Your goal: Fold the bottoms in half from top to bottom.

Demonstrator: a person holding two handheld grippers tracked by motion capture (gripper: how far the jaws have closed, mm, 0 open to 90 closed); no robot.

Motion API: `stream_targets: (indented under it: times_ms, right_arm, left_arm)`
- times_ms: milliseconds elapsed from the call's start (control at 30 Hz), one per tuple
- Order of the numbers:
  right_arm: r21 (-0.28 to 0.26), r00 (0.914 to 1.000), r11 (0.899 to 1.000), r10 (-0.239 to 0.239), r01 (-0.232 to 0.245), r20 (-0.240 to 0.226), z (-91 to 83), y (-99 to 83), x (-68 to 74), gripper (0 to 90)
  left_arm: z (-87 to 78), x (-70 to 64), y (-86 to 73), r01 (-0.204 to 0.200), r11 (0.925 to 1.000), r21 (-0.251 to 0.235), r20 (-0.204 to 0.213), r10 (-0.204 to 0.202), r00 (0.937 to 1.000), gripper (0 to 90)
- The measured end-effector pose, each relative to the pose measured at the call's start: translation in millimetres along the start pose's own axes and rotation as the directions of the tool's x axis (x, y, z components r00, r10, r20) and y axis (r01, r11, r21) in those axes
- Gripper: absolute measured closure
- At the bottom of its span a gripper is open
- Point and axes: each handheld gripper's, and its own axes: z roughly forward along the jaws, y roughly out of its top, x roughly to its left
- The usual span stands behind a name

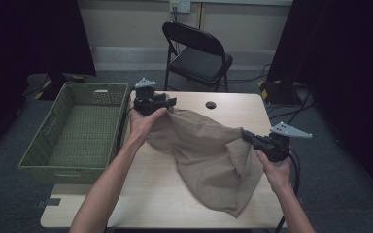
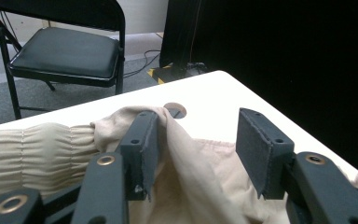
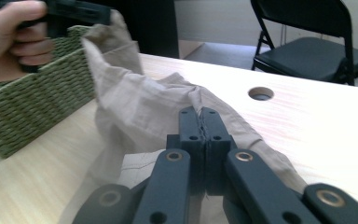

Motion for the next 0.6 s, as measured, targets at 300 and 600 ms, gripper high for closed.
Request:
stream_targets:
  times_ms: [300,600]
  right_arm:
    - [0.052,0.9956,0.997,0.054,-0.058,0.077,12.7,-9.3,-24.0,89.1]
    - [0.069,0.9934,0.996,0.058,-0.065,0.099,17.9,-11.4,-36.6,89.0]
  left_arm:
    - [-21.5,6.4,-2.4,-0.001,0.9986,-0.054,-0.016,0.000,0.9999,41.2]
    - [-24.3,5.6,-18.2,-0.005,0.9996,-0.029,-0.006,0.005,1.0000,41.1]
